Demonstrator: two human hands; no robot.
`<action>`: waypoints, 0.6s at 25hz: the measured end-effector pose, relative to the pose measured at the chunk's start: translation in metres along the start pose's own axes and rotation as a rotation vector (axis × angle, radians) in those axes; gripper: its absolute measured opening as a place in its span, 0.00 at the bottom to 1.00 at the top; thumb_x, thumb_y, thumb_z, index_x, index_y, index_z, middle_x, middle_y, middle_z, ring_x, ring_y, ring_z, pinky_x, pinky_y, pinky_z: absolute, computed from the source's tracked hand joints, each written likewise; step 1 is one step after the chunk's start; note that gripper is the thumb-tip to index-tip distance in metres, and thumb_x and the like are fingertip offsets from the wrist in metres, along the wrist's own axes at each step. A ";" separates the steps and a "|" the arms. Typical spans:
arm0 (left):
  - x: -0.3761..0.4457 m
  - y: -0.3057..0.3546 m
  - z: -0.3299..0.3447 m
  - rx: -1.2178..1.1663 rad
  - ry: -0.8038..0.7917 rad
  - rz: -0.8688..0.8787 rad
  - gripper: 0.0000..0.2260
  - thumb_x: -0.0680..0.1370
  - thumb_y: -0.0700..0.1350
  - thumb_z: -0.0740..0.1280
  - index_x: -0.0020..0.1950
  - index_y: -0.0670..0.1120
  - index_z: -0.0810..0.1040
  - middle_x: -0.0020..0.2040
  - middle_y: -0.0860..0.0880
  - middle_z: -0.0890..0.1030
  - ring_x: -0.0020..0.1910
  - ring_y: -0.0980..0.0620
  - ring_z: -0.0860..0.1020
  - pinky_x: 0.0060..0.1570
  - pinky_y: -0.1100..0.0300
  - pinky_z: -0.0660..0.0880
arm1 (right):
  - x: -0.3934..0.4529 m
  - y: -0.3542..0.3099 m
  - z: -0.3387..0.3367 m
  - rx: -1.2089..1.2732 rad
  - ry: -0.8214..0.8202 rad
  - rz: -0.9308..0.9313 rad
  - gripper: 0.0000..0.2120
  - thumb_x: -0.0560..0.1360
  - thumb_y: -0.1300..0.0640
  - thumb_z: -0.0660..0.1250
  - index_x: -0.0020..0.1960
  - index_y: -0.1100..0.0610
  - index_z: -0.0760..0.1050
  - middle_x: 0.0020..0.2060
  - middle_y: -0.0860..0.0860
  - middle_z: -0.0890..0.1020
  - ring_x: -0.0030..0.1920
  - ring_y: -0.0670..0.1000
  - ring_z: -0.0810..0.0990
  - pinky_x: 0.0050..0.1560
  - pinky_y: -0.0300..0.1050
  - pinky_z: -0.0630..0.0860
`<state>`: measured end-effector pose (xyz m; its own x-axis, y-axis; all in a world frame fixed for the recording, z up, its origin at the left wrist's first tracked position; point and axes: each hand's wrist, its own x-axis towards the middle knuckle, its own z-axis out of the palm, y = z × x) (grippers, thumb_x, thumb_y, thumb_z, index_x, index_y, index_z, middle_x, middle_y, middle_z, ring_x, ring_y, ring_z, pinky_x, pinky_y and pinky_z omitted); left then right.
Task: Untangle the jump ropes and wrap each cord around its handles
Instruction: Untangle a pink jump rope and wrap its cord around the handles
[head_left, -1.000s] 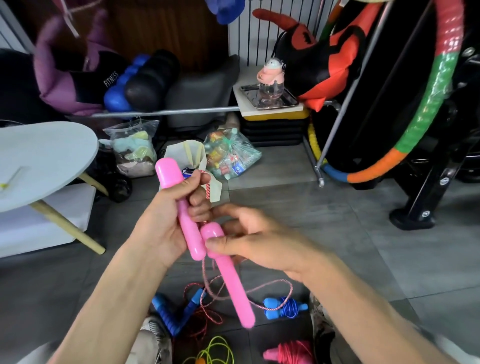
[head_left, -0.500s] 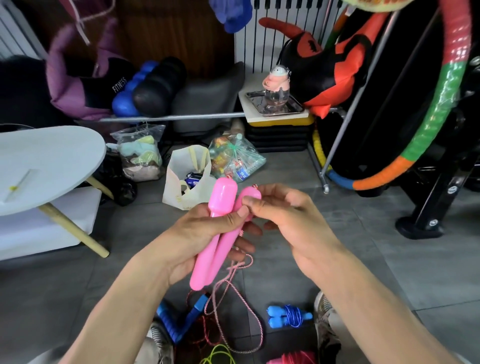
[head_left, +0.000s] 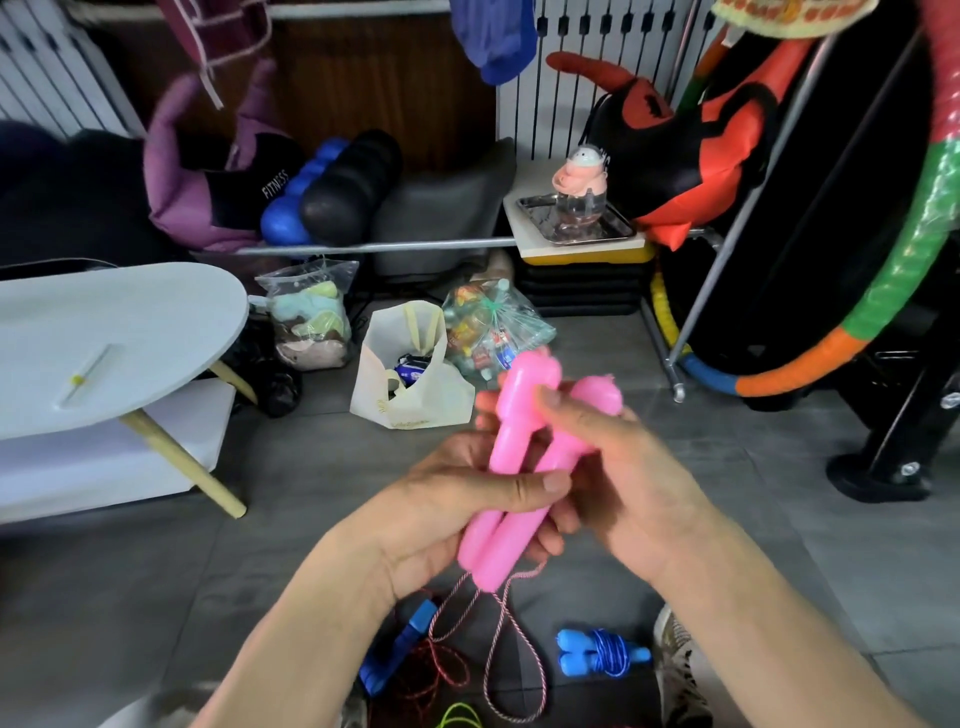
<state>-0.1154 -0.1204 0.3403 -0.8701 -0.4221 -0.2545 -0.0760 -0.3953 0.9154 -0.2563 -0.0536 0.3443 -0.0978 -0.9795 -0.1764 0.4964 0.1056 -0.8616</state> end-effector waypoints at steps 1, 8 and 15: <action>0.000 -0.001 -0.001 0.001 -0.023 0.014 0.08 0.71 0.43 0.72 0.46 0.41 0.81 0.37 0.39 0.81 0.30 0.46 0.79 0.34 0.56 0.79 | 0.001 -0.006 -0.004 0.071 0.023 -0.034 0.26 0.71 0.53 0.71 0.63 0.68 0.74 0.50 0.59 0.85 0.42 0.61 0.83 0.37 0.48 0.83; 0.000 -0.012 0.009 -0.039 -0.044 0.019 0.09 0.77 0.47 0.67 0.47 0.42 0.75 0.33 0.44 0.74 0.24 0.52 0.68 0.21 0.68 0.58 | 0.004 -0.012 -0.011 0.090 0.078 -0.087 0.24 0.66 0.56 0.71 0.60 0.61 0.78 0.49 0.57 0.85 0.52 0.53 0.83 0.57 0.52 0.78; 0.003 -0.014 0.019 0.159 0.173 0.134 0.13 0.76 0.53 0.65 0.41 0.44 0.74 0.30 0.44 0.73 0.23 0.52 0.66 0.22 0.68 0.62 | 0.006 -0.012 -0.013 0.092 0.112 -0.082 0.21 0.68 0.56 0.72 0.60 0.61 0.77 0.51 0.57 0.85 0.49 0.52 0.83 0.52 0.49 0.79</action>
<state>-0.1265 -0.1004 0.3322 -0.7826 -0.6003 -0.1648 -0.0536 -0.1989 0.9786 -0.2739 -0.0584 0.3478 -0.2338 -0.9584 -0.1635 0.5595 0.0049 -0.8288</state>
